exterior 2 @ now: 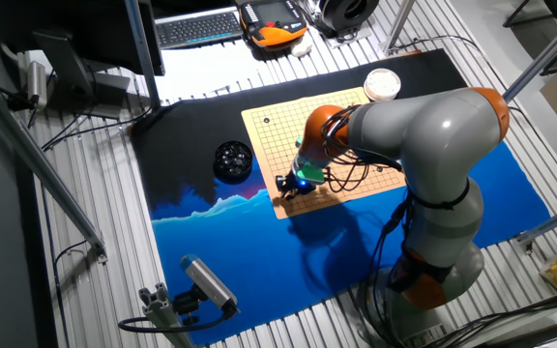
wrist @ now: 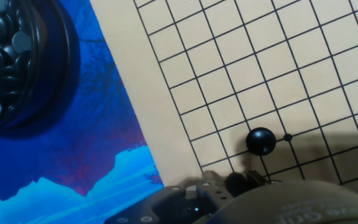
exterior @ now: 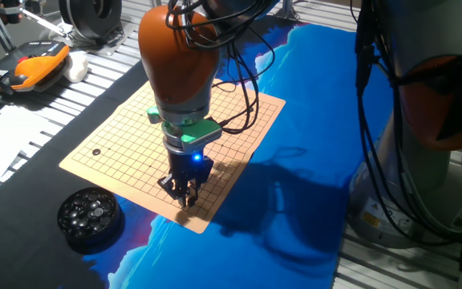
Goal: Play the first move as black on the 3-4 point in the upper right corner of the Go board
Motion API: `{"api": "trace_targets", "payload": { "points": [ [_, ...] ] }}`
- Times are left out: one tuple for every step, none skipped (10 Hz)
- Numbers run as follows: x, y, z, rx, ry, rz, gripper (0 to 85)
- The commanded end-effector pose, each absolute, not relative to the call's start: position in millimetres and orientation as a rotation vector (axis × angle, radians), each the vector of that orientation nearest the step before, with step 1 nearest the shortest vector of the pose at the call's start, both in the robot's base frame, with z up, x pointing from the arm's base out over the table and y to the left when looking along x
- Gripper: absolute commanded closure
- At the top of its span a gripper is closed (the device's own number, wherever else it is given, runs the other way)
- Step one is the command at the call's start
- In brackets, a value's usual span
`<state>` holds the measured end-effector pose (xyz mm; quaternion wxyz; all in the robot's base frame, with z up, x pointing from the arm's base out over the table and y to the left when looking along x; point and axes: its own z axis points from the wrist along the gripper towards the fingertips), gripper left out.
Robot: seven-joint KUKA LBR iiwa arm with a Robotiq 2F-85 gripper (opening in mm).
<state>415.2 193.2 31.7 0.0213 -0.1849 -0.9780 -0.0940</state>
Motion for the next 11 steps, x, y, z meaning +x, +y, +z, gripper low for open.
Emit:
{"api": "trace_targets", "payload": {
  "points": [
    [415.3, 193.3, 31.9, -0.569, -3.037, -0.28, 51.0],
    [415.3, 193.4, 32.0, -0.564, -3.042, -0.265, 51.0],
    [415.4, 193.3, 32.0, -0.562, -3.043, -0.263, 51.0],
    [415.6, 193.2, 32.0, -0.557, -3.046, -0.253, 51.0],
    [416.1, 192.9, 32.4, -0.55, -3.054, -0.232, 51.0],
    [416.8, 192.6, 33.1, -0.55, -3.056, -0.229, 51.0],
    [416.6, 192.8, 33.2, -0.55, -3.056, -0.229, 51.0],
    [416.3, 193.1, 33.3, -0.55, -3.056, -0.229, 51.0],
    [416.2, 193.1, 33.3, -0.552, -3.057, -0.229, 51.0],
    [415.9, 193.9, 33.8, -0.542, -3.064, -0.199, 51.0],
    [415.4, 194.6, 34.3, -0.545, -3.063, -0.202, 51.0]
  ]
}}
